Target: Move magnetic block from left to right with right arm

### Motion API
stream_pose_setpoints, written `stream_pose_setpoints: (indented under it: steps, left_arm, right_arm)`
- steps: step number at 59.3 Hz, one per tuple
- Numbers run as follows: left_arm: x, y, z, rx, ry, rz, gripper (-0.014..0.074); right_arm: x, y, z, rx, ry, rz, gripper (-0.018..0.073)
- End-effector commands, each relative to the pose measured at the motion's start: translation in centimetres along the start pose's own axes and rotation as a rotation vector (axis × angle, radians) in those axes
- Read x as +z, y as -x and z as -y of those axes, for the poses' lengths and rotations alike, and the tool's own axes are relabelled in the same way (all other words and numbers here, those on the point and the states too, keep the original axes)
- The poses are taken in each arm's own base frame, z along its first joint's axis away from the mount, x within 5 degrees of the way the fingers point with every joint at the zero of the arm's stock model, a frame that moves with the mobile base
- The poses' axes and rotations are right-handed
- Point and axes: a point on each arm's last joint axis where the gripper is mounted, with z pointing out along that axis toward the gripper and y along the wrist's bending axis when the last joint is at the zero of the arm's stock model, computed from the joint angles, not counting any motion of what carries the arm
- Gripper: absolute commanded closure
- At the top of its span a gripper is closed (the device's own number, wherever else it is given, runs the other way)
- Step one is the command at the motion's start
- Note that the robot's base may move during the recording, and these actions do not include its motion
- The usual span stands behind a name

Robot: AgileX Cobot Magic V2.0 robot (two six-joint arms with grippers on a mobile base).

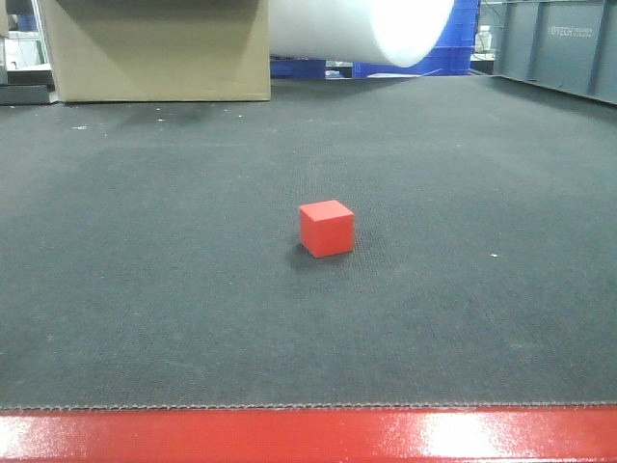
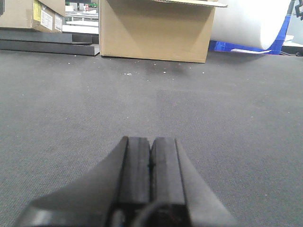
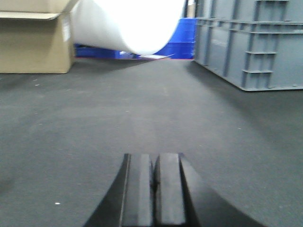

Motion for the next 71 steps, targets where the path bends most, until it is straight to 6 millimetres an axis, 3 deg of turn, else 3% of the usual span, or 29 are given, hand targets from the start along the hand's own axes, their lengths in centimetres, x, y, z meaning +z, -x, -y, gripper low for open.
stream_pose_setpoints:
  steps: [1,11,71]
  left_arm:
    - [-0.1,0.5,0.0,-0.007,-0.004,0.089,0.0713]
    - [-0.1,0.5,0.0,-0.007,-0.004,0.089,0.0713]
    - [-0.1,0.5,0.0,-0.007,-0.004,0.089,0.0713]
  right_arm:
    - [-0.2,0.7,0.1,-0.012,-0.014,0.14,0.0496]
    - [-0.1,-1.6,0.3,0.003,-0.019,0.133,0.0496]
    - [0.0,-1.8,0.3,0.004,-0.018,0.111,0.0496]
